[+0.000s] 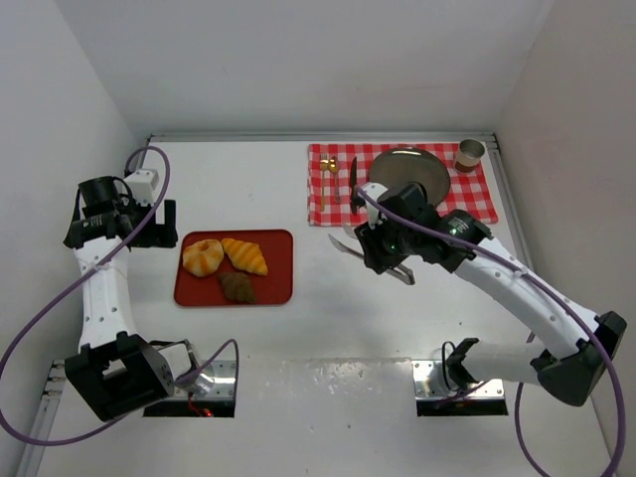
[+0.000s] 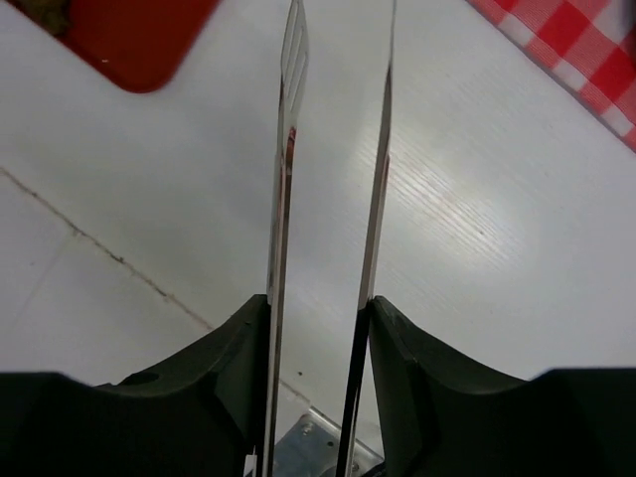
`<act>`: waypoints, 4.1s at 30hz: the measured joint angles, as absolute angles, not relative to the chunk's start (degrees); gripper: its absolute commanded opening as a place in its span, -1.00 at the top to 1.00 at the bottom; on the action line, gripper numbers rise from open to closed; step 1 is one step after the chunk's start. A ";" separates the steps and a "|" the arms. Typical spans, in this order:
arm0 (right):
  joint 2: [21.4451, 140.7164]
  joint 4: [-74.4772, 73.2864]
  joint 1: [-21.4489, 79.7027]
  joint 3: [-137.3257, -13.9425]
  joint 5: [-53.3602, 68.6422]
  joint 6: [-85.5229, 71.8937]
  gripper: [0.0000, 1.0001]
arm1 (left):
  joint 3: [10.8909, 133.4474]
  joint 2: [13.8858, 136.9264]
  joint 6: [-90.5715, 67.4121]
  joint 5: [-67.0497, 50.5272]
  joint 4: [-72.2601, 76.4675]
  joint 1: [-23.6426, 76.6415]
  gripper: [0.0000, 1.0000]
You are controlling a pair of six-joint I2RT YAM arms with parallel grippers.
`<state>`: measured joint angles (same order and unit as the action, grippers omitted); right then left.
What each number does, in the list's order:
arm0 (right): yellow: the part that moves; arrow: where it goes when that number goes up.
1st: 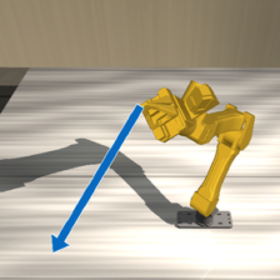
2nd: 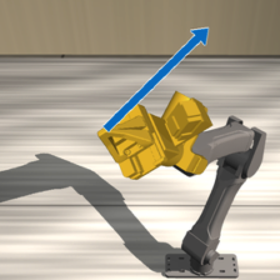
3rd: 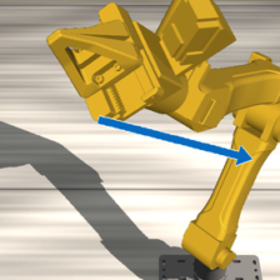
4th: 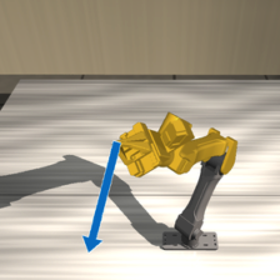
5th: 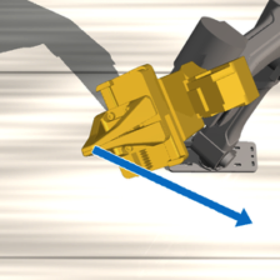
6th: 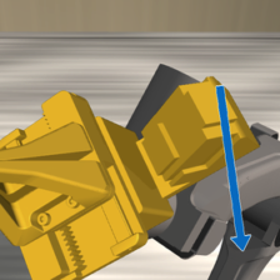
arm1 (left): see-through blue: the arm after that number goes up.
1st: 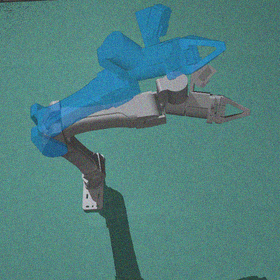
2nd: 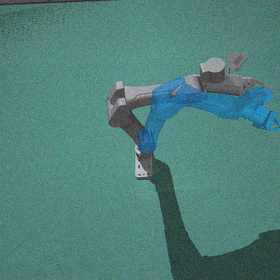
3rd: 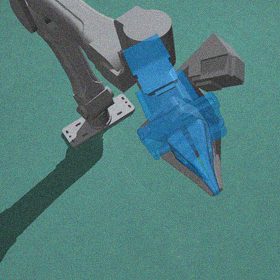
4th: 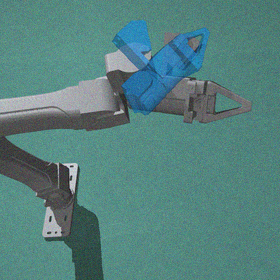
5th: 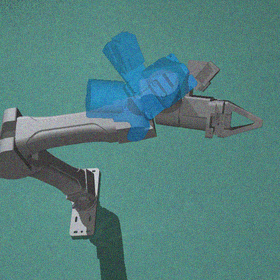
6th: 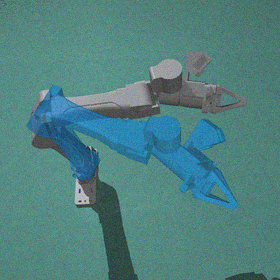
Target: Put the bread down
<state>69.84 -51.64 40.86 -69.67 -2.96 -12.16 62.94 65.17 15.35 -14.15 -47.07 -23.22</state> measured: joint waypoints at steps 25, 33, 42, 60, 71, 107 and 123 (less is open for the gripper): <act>116.07 -37.28 53.36 -99.57 6.70 -2.59 -0.08 | 62.06 65.10 15.35 -10.22 -47.05 -23.22 -1.00; 119.02 -38.59 52.07 -99.94 7.97 -4.10 0.06 | 61.89 65.34 15.35 -10.00 -47.03 -23.22 -1.00; 119.13 -40.97 52.03 -101.25 8.56 -4.36 0.99 | 61.84 66.02 15.38 -9.80 -46.65 -23.22 -1.00; 101.80 -38.50 38.04 -97.58 10.61 -6.79 0.99 | 61.58 66.61 15.40 -9.08 -45.71 -23.22 -1.00; 100.84 -35.55 2.68 -91.15 11.03 -3.66 0.99 | 62.22 70.70 15.40 -5.82 -45.50 -23.22 -1.00; 101.45 -39.00 -9.34 -90.59 14.74 1.45 0.10 | 65.43 77.14 13.43 -5.30 -44.86 -23.22 -1.00; 89.69 -30.35 40.16 -75.79 13.52 -8.86 0.14 | 65.21 74.48 13.43 -6.24 -44.88 -23.24 -1.00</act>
<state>89.69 -30.35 40.16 -75.79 13.52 -8.86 65.21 74.48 13.43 -6.24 -44.88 -23.24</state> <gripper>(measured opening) 0.428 0.997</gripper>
